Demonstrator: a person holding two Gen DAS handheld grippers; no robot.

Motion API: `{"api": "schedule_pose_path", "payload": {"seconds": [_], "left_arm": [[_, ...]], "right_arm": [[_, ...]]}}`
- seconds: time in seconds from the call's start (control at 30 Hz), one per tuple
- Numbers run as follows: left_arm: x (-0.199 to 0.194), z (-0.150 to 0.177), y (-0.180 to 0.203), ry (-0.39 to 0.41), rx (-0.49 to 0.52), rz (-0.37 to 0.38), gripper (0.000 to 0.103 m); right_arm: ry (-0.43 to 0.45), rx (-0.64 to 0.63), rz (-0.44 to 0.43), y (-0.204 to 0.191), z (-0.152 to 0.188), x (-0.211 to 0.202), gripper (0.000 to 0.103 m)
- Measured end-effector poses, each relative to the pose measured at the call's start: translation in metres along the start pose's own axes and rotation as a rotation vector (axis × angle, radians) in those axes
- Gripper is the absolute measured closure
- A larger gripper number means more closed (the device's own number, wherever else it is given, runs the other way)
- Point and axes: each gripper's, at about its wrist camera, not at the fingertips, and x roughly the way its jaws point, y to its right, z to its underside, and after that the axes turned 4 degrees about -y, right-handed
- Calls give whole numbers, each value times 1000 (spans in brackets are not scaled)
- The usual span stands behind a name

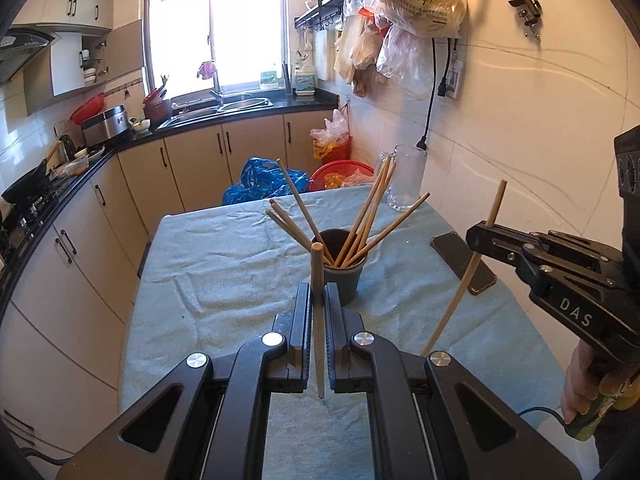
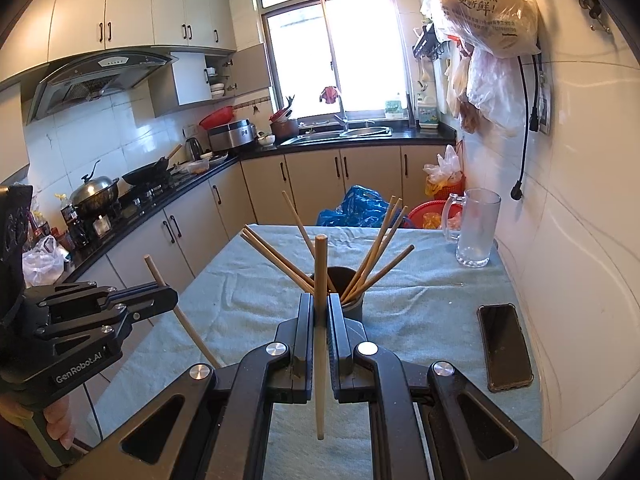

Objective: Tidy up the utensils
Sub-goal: 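Carry both upright chopsticks over the black holder, then lower both chopsticks into the black holder and open both grippers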

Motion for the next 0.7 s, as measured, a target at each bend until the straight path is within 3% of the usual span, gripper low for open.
{"api": "schedule_pose_path", "payload": {"seconds": [0.2, 0.47, 0.7], "left_arm": [[-16, -17, 0, 24, 17, 19, 97], [-48, -68, -11, 111, -24, 86, 97], [-56, -107, -10, 201, -34, 74, 97]], "right_arm": [[16, -13, 5, -5, -15, -4, 96], [82, -6, 0, -10, -64, -11, 96], [117, 52, 10, -1, -100, 3, 96]]}}
